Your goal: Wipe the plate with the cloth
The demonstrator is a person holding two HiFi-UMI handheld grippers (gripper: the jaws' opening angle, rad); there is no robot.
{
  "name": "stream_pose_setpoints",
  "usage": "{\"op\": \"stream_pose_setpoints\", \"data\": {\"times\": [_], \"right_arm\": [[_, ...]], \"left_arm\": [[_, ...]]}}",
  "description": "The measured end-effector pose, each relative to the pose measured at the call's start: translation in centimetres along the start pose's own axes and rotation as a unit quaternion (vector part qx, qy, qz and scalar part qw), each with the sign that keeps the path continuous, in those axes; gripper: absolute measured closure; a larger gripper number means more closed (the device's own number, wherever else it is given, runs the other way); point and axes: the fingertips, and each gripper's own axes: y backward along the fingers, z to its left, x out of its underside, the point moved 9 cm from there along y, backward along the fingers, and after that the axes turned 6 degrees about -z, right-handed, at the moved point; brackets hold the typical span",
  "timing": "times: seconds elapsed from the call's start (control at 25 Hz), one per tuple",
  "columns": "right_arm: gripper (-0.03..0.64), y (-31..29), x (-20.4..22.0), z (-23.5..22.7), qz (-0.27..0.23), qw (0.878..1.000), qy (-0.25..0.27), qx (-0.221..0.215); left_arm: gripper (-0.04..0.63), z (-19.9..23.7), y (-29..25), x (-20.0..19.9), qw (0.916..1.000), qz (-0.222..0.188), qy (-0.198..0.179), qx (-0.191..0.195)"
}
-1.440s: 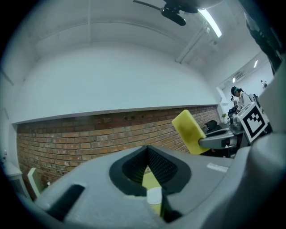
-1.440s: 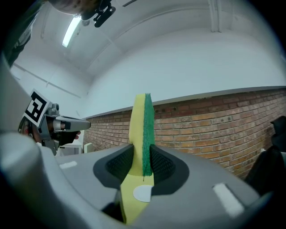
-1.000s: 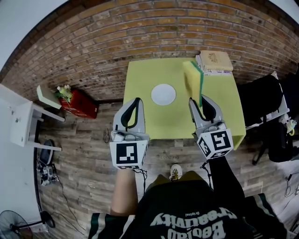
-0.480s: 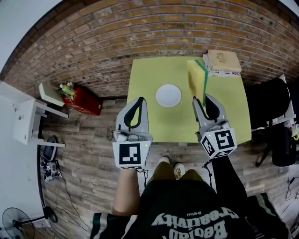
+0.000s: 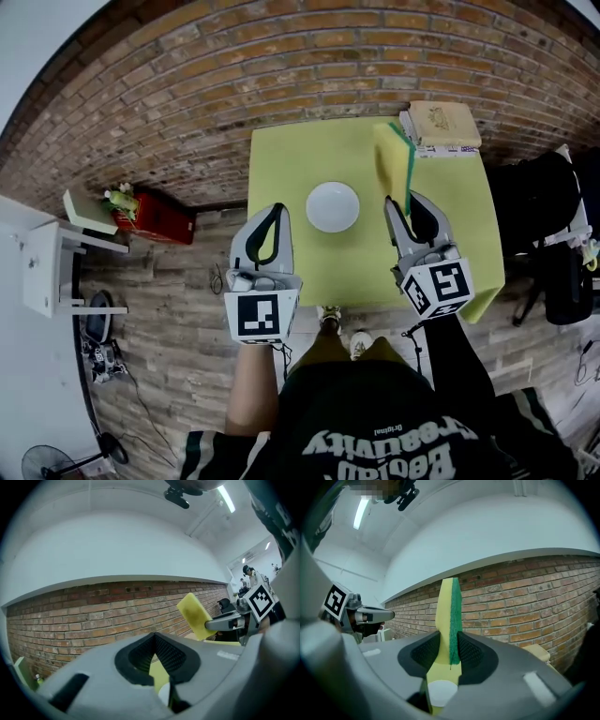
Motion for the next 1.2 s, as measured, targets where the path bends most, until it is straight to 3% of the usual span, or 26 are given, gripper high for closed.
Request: {"op": "stream_pose_setpoints", "data": {"times": [0.36, 0.8, 1.2], "right_arm": [[0.491, -5.8, 1.7, -0.4, 0.022, 0.999, -0.003, 0.024], [0.492, -11.4, 2.5, 0.7, 0.058, 0.996, 0.029, 0.055], [0.497, -12.8, 5.1, 0.7, 0.107, 0.992, 0.037, 0.055]], "left_arm": [[0.588, 3.6, -6.1, 3.9, 0.9977, 0.016, -0.021, 0.062], [0.588, 7.2, -10.3, 8.1, 0.9914, 0.029, 0.008, 0.128], [0.588, 7.5, -12.4, 10.9, 0.9872, 0.046, 0.036, 0.148]]}}
